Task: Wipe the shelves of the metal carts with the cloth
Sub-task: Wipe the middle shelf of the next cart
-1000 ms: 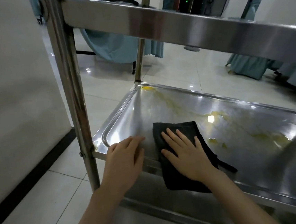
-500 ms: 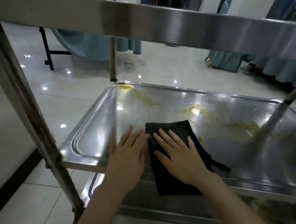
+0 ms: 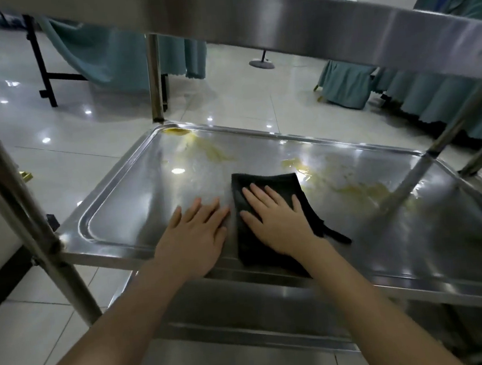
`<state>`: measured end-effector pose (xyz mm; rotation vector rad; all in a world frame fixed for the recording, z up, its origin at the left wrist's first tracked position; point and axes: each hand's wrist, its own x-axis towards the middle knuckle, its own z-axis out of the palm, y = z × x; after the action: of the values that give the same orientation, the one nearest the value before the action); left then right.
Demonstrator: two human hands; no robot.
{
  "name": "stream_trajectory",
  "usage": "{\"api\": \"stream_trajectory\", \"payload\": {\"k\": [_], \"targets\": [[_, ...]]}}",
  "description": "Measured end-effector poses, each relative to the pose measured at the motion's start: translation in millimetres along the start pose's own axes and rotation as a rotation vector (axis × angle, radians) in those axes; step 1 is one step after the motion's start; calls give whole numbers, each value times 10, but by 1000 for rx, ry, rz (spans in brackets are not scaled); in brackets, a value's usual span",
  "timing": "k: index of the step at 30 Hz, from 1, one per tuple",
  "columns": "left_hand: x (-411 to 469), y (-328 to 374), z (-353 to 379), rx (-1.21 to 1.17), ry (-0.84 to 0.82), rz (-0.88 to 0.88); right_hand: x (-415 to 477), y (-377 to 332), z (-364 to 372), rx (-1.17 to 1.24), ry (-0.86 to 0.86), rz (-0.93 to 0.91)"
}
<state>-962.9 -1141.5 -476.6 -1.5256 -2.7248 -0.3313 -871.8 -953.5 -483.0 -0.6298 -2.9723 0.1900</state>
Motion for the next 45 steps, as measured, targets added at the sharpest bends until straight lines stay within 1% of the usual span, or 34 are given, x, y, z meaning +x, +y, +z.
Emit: {"api": "stream_trajectory", "payload": {"k": [1, 3, 5, 9, 12, 14, 16, 19, 21, 23, 24, 26, 28, 30, 31, 32, 34, 37, 39, 40, 42, 45], "targets": [[9, 4, -3, -8, -20, -18, -293, 74, 3, -6, 27, -34], [39, 49, -5, -11, -17, -51, -731, 216, -10, 5, 3, -46], [88, 149, 0, -11, 27, -86, -793, 296, -24, 1, -23, -31], [136, 299, 109, 84, 92, -100, -126, 412, -16, 2, 33, 79], [184, 271, 160, 69, 135, -73, 496, 580, -95, 49, -53, 228], [235, 280, 165, 39, 155, -17, 635, 592, -107, 38, -79, 253], [267, 281, 142, 55, 107, 13, 426, 578, -102, 37, -58, 183], [270, 334, 63, 53, 75, -7, -402, 629, -58, 4, 44, 40], [289, 509, 18, 35, 69, -72, -866, 669, -81, 3, 52, 34], [299, 739, 49, 24, 63, -149, -935, 708, -121, -1, 8, 57], [290, 826, 79, 22, 64, -157, -849, 712, -136, -15, -3, 76], [274, 879, 123, 18, 102, -98, -518, 730, -164, -18, 8, 149], [275, 842, 113, 23, 156, 17, -80, 790, -181, 6, 12, 244], [294, 843, 95, 27, 171, 112, 313, 842, -215, 38, -38, 327], [305, 850, 89, 22, 162, 127, 441, 849, -216, 47, -58, 352], [312, 852, 97, 20, 151, 120, 499, 840, -205, 44, -65, 352], [325, 832, 121, 16, 125, 76, 383, 830, -188, 31, -53, 279], [343, 788, 144, -11, 62, 20, -326, 905, -131, -8, 43, 110], [332, 782, 160, 11, 24, 13, -850, 952, -88, -6, 100, 50], [312, 783, 163, 29, 10, 13, -1004, 980, -86, 3, 96, 45], [274, 789, 158, 48, 8, 24, -1006, 1069, -108, 3, 80, 55], [272, 782, 130, 36, 19, 98, -503, 1248, -182, 6, 59, 140]]}}
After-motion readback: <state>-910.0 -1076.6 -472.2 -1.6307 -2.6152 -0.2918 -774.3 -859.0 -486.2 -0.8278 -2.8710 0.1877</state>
